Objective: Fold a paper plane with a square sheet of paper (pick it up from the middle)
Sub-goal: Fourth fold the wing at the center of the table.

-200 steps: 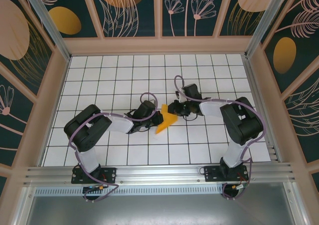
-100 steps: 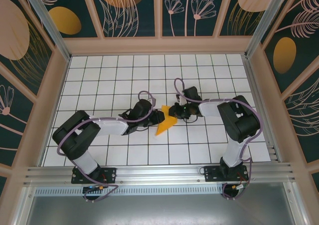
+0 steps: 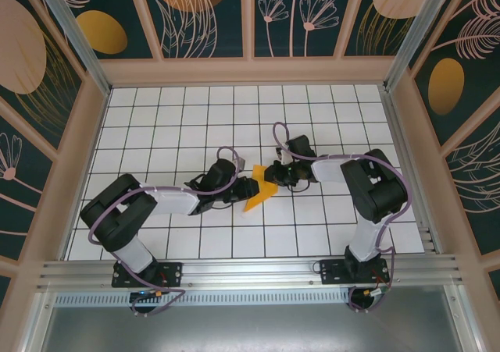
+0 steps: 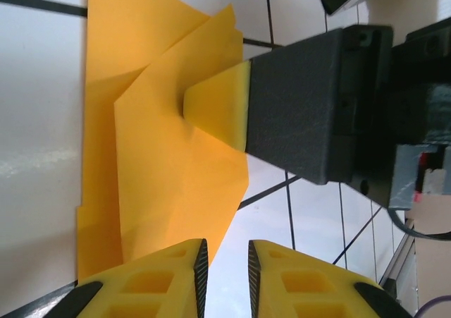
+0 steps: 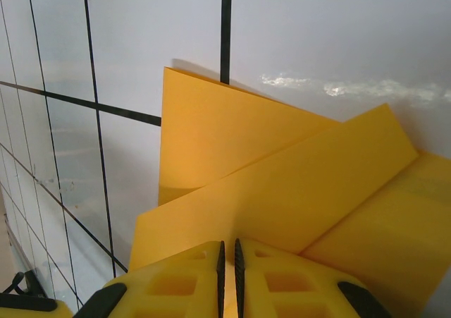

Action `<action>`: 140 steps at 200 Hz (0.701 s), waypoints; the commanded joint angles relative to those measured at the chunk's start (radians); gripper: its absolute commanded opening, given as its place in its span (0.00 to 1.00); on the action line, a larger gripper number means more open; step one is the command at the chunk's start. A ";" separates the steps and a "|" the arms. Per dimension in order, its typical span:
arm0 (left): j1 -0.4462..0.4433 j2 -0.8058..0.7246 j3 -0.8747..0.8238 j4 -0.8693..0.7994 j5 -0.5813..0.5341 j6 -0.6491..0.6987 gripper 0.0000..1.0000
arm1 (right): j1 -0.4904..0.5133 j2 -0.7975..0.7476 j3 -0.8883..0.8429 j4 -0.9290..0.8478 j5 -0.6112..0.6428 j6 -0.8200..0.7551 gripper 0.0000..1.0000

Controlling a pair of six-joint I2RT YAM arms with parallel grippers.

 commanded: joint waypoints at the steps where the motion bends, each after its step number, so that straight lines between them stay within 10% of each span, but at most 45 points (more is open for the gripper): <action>1: -0.011 0.021 -0.013 0.003 0.031 -0.018 0.25 | 0.000 0.039 0.007 -0.047 0.054 -0.007 0.16; 140: -0.028 0.014 -0.062 -0.028 -0.007 -0.047 0.24 | 0.001 0.054 0.006 -0.063 0.071 -0.007 0.16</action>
